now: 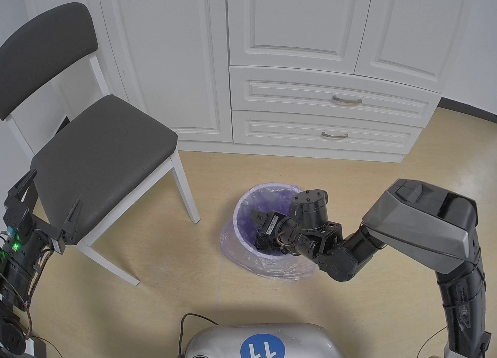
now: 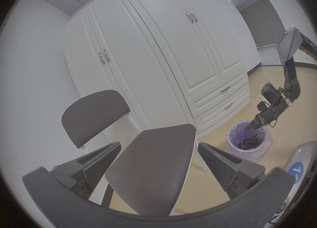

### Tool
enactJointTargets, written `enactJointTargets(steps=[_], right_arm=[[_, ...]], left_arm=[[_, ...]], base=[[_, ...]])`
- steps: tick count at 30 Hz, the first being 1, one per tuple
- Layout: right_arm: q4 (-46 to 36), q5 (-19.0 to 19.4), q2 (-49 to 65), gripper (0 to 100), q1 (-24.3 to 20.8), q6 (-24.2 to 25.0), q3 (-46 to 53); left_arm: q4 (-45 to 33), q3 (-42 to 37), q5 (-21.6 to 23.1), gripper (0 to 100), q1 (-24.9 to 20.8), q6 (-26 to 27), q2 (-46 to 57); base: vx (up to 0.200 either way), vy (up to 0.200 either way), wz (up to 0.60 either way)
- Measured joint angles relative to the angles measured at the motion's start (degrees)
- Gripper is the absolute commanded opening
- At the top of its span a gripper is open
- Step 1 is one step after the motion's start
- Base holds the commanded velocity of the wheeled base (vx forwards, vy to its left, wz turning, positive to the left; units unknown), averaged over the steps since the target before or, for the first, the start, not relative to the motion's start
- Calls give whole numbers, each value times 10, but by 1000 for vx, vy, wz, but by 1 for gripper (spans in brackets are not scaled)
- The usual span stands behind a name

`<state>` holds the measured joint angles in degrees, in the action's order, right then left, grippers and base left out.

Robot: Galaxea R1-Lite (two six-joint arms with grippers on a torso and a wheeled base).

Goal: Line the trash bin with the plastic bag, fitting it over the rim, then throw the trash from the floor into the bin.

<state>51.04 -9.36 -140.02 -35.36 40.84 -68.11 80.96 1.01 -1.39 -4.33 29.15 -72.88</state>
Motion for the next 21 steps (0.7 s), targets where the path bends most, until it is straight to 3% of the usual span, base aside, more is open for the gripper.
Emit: enactJointTargets(steps=[7,15,21], right_arm=[[20,-1,75,100,-23,-19,61],[34,-10,156,100,-28,-145,154],[103,-19,200,100,-12,-241,220]], left_arm=[[-2,0,1,100,0,0,0],[-16,0,2,100,0,1,0],[-31,0,3,100,-3,1,-1]], base=[[0,0,0],[0,0,0],[0,0,0]])
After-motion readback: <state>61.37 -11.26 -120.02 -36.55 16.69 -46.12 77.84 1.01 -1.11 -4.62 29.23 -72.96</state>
